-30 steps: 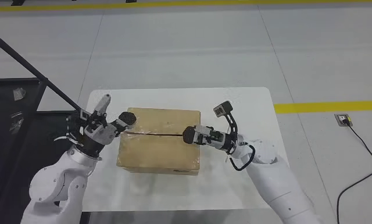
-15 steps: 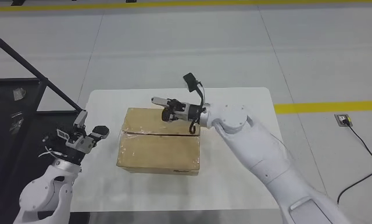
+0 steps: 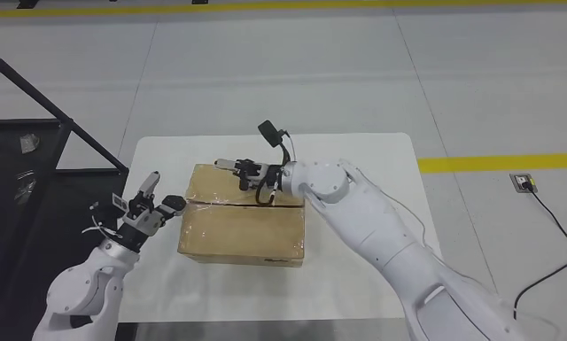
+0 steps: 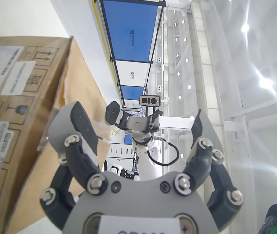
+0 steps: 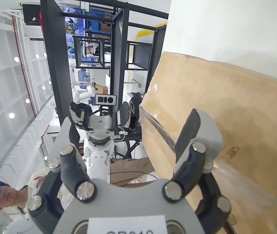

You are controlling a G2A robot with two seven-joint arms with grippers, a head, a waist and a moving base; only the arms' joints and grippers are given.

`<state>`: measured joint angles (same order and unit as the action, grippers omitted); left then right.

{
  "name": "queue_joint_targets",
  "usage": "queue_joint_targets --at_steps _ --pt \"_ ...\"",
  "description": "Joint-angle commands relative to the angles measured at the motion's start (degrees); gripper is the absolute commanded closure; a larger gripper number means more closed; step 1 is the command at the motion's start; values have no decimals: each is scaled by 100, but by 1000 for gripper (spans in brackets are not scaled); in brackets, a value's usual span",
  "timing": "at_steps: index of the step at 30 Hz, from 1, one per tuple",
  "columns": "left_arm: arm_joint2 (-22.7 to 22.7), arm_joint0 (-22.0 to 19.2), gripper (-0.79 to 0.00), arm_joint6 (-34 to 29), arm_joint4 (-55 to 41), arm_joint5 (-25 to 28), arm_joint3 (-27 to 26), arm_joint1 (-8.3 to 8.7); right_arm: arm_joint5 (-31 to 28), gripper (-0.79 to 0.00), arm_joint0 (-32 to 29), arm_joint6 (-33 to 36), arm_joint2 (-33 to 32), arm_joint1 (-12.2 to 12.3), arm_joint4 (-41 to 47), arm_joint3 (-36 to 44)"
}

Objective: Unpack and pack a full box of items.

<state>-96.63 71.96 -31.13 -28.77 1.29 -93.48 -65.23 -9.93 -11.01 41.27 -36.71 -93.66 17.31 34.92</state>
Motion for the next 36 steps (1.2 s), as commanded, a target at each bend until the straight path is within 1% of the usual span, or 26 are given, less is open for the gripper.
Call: queue_joint_targets --at_steps 1,5,9,12,16,18,23,26,31,36 --pt "8 -4 -785 -16 5 -14 -34 3 43 -785 7 -42 23 -14 -153 -20" --pt "34 -11 -785 -63 57 -55 -97 13 28 -785 -59 -73 -22 3 -342 48" --pt "120 -33 -785 -58 145 -83 -131 15 -76 -785 -191 7 -134 86 -528 249" --pt "207 -75 -785 -39 211 -110 -125 13 -211 -785 -351 67 -287 194 -654 518" --pt "312 -140 -785 -9 284 -137 -104 11 -381 -785 -691 136 -574 386 -825 1089" --pt "360 -167 -785 -4 305 -147 -103 9 -266 -785 -865 157 -708 487 -999 1403" --pt "470 -209 -785 11 399 -167 -119 8 200 -785 -1277 222 -1005 696 -1430 2172" --pt "542 -250 -785 31 455 -196 -111 6 543 -785 -1463 271 -1150 800 -1741 2503" --pt "667 -334 -785 54 516 -242 -78 -1 979 -785 -1711 293 -1307 898 -2048 2903" --pt "804 -442 -785 103 576 -286 -21 -11 1149 -785 -1899 198 -1496 955 -2094 3119"
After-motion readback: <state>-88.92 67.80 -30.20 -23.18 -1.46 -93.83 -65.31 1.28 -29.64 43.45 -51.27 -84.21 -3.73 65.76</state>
